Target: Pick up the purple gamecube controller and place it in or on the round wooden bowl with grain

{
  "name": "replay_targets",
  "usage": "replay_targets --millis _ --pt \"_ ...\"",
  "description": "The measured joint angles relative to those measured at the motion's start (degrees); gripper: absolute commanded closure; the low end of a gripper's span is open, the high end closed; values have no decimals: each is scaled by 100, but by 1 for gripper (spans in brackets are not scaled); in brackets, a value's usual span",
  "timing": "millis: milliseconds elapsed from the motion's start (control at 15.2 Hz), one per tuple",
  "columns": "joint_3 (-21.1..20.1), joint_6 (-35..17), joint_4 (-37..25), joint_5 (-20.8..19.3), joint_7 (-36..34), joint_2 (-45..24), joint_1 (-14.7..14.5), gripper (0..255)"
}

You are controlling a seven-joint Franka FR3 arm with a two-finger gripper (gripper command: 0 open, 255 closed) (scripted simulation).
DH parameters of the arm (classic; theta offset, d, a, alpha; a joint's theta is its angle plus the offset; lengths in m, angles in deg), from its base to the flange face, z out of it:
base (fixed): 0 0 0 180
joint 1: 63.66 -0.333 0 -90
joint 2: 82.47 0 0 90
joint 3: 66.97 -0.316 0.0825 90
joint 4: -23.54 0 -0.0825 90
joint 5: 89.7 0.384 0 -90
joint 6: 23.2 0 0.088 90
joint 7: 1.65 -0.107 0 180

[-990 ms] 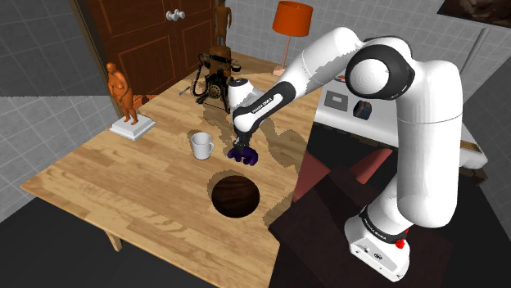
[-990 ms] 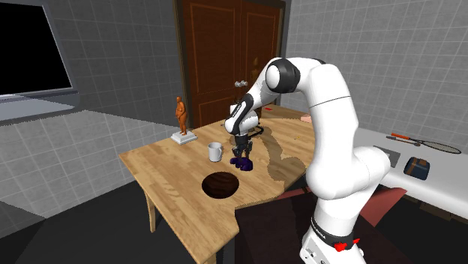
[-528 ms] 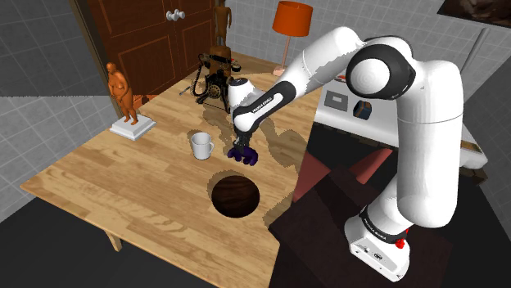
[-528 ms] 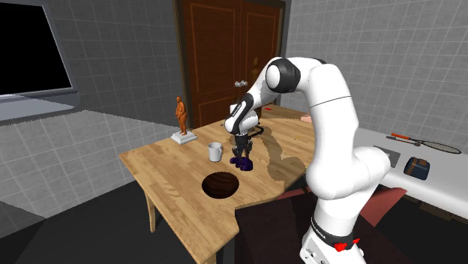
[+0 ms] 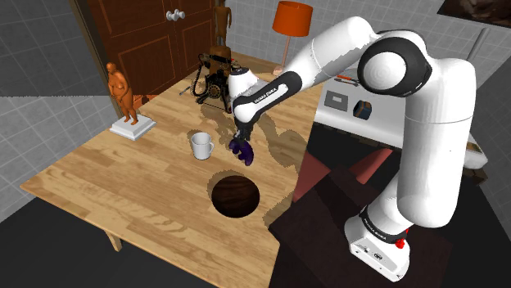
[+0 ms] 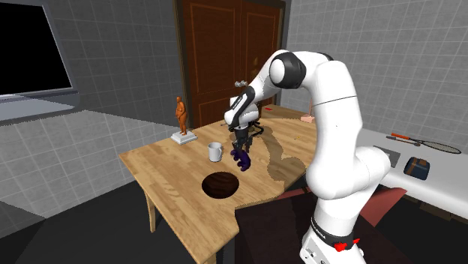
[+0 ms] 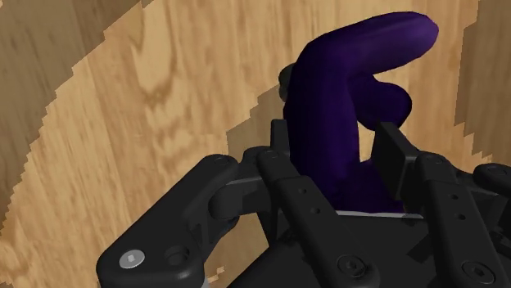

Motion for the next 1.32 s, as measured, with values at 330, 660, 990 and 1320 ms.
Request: replay_targets --millis 330,660,990,1320 --pt "-21 293 -25 38 41 270 6 255" --pt "-34 579 -63 73 95 520 20 255" --pt "-65 842 -70 104 74 773 -13 255" --pt "-252 798 549 137 -393 1299 -310 255"
